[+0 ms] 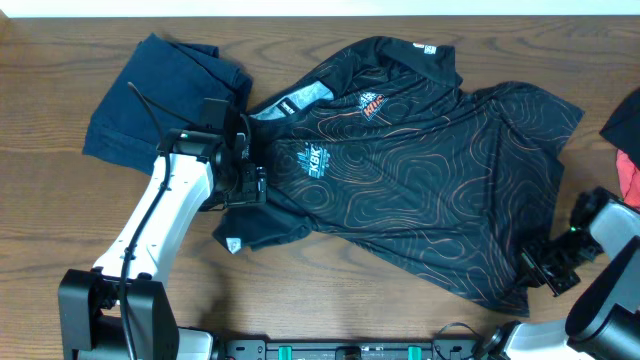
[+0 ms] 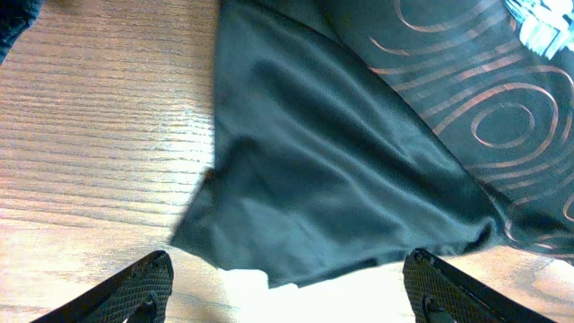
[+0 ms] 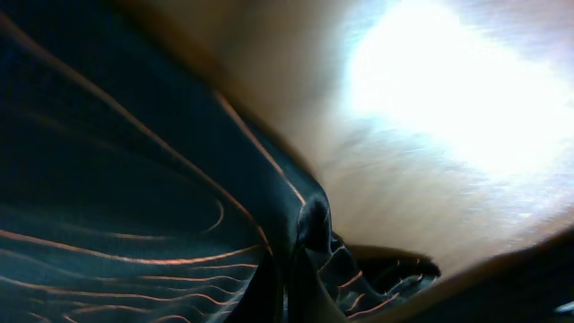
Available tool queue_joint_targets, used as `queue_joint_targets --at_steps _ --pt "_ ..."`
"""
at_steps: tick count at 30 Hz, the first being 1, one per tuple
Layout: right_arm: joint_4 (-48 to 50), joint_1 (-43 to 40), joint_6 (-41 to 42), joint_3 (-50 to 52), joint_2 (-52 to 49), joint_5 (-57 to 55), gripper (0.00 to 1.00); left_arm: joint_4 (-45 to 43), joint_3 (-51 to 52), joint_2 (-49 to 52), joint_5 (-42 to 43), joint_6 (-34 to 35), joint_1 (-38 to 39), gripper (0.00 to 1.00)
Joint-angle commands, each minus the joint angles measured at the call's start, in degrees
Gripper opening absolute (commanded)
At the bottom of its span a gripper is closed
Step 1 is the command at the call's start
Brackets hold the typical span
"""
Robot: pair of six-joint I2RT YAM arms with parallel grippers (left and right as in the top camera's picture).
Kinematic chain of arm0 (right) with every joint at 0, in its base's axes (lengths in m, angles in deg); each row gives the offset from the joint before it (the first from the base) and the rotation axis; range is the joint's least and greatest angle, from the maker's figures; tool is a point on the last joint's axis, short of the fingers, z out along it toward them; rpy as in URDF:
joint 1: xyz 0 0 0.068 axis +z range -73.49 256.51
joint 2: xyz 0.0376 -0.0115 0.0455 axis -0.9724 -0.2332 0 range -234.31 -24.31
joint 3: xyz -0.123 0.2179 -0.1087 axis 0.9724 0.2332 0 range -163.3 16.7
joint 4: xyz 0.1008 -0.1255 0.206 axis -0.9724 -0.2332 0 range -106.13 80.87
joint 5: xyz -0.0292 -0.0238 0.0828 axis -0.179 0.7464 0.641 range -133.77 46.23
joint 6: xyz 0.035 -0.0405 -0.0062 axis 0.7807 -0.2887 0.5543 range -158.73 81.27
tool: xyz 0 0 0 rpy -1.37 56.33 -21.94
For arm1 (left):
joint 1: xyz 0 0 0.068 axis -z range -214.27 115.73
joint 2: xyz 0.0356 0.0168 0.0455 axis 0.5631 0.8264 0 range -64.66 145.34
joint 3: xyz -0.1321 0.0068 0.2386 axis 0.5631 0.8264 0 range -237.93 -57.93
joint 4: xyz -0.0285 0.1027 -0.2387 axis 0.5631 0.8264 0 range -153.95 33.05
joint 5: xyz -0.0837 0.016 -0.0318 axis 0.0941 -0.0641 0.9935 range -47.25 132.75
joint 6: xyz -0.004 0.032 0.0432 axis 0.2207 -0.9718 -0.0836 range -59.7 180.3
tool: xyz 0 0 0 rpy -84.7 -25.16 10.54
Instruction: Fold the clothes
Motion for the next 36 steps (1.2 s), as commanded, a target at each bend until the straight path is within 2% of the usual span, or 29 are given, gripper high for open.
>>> queue_joint_targets --at_steps 1,11,22,24,27,31,34,36 --pt "3.17 -5.9 2.38 1.95 -3.32 -11.41 0.01 0.11 0.39 0.33 -0.72 -0.79 0.07 0.84" --pt "1.95 -16.52 4.81 -4.94 -3.32 -10.86 0.01 0.13 0.39 0.33 -0.44 -0.79 0.11 0.84" --pt "-2.1 -17.2 5.79 -13.0 -0.2 -11.02 0.01 2.16 1.36 0.33 7.52 -0.68 1.75 0.84" --pt "-2.8 -17.2 5.68 -13.31 1.42 -9.68 0.01 1.92 3.72 0.33 8.04 1.77 2.62 0.84" --pt "-2.38 -17.22 2.05 -13.33 4.24 -2.99 0.13 -2.91 9.49 0.33 9.73 3.23 3.41 0.85" --pt "-2.69 -17.22 -3.48 -13.77 8.63 4.52 0.26 -14.67 17.51 0.33 18.62 3.37 3.5 0.85" --pt "-2.91 -17.22 -5.75 -13.79 11.91 7.85 0.34 -20.31 20.85 0.33 19.32 6.01 3.5 0.85" --pt "-3.28 -17.2 -5.88 -13.79 13.99 9.33 0.35 -22.23 21.18 0.39 19.5 7.21 3.74 0.84"
